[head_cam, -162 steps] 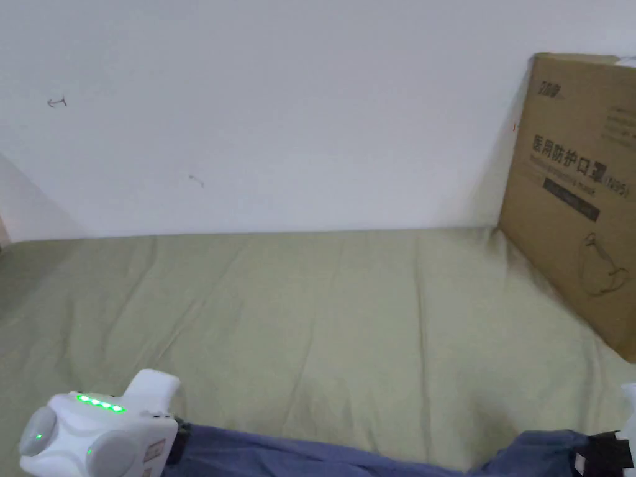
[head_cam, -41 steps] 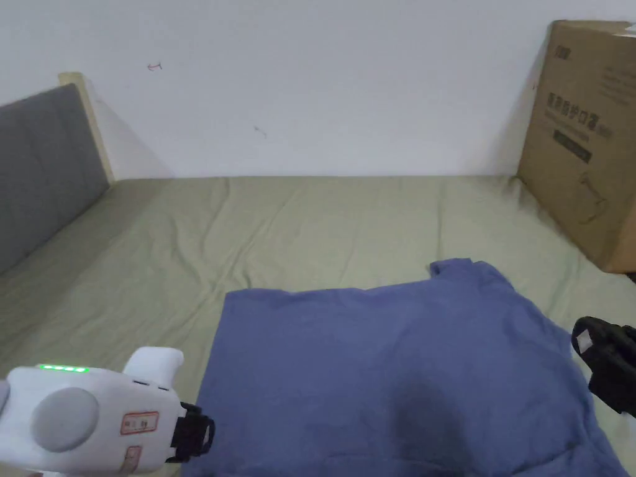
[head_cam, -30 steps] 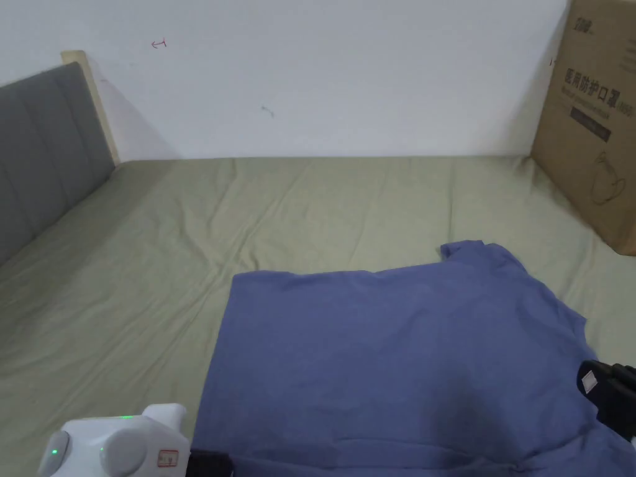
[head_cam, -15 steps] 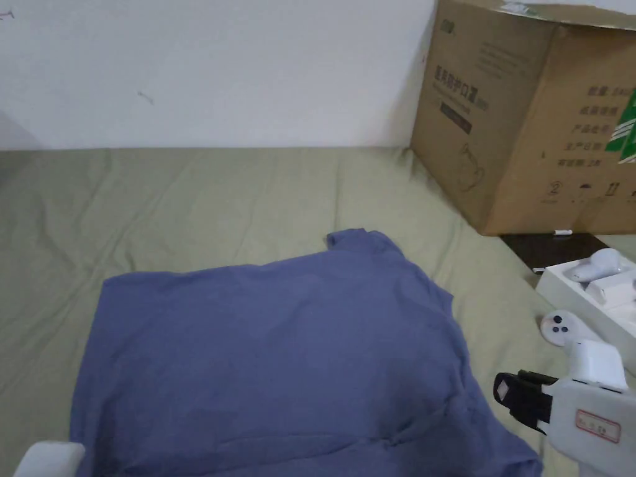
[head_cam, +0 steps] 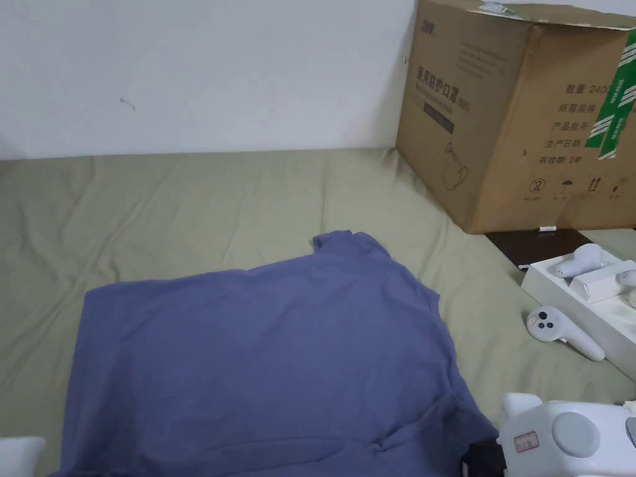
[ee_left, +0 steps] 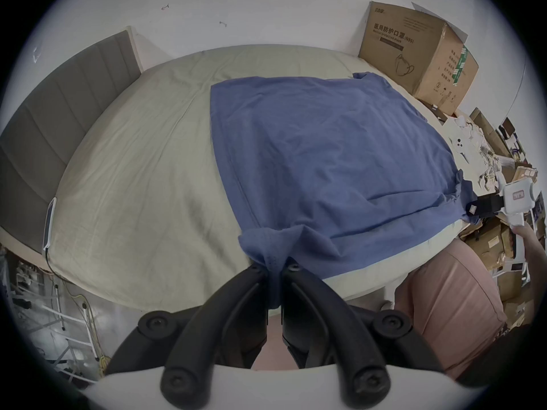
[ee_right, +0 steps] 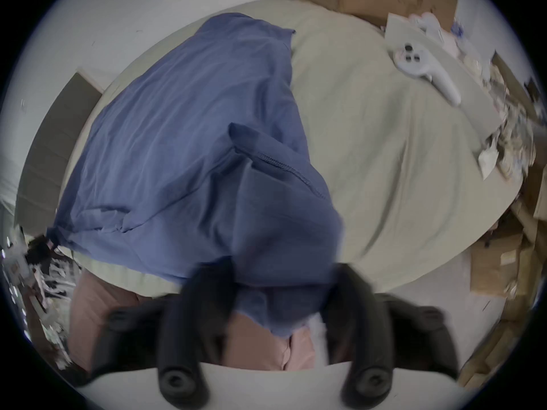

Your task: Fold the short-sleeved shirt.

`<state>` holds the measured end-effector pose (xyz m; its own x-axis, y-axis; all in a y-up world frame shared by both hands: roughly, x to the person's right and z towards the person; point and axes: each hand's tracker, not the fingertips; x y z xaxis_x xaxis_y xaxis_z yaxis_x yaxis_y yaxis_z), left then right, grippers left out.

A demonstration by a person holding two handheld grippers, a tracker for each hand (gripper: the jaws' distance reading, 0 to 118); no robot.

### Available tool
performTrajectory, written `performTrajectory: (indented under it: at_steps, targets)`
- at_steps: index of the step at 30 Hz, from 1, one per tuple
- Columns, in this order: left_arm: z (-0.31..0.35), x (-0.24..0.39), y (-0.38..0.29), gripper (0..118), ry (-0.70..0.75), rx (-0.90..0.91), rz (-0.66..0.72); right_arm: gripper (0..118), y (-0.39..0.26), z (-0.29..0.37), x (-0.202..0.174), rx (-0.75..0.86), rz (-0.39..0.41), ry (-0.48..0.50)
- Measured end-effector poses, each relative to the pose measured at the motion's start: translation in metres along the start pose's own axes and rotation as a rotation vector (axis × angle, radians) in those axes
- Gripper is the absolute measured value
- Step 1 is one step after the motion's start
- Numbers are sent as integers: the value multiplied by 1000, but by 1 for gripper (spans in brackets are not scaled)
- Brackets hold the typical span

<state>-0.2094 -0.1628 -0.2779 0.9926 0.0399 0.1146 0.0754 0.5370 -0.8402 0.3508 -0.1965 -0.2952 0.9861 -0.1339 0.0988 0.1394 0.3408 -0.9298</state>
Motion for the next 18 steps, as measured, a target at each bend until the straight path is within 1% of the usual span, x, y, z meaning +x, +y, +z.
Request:
performTrajectory:
  at_steps: [1, 2, 3, 5, 7, 8, 11, 13, 18]
  targets:
    - [0, -1, -2, 7, -2, -5, 6, 10, -1, 1, 1, -2, 18, 34]
    - [-2, -3, -2, 7, -6, -10, 14, 10, -2, 2, 2, -11, 12, 104]
    - [-3, -4, -2, 7, -8, -14, 20, 10, -5, 7, -1, -17, -10, 112]
    - [-2, -6, -4, 7, -9, -22, 32, 10, -6, 13, -2, 3, 0, 91]
    - [-1, -9, -2, 7, -20, -21, 54, 10, -6, 22, -1, 34, 9, 97]
    - [2, -11, -1, 7, -32, -19, 71, 10, -6, 28, 0, 51, -4, 109]
    - [13, -14, 5, 7, -79, -6, 135, 10, 1, 47, 7, 67, -89, 204]
    - [21, -22, 15, 7, -119, 9, 183, 10, 12, 60, 12, 80, -139, 243]
    - [19, -36, 58, 7, -164, 64, 205, 10, 57, 79, 17, 115, -210, 309]
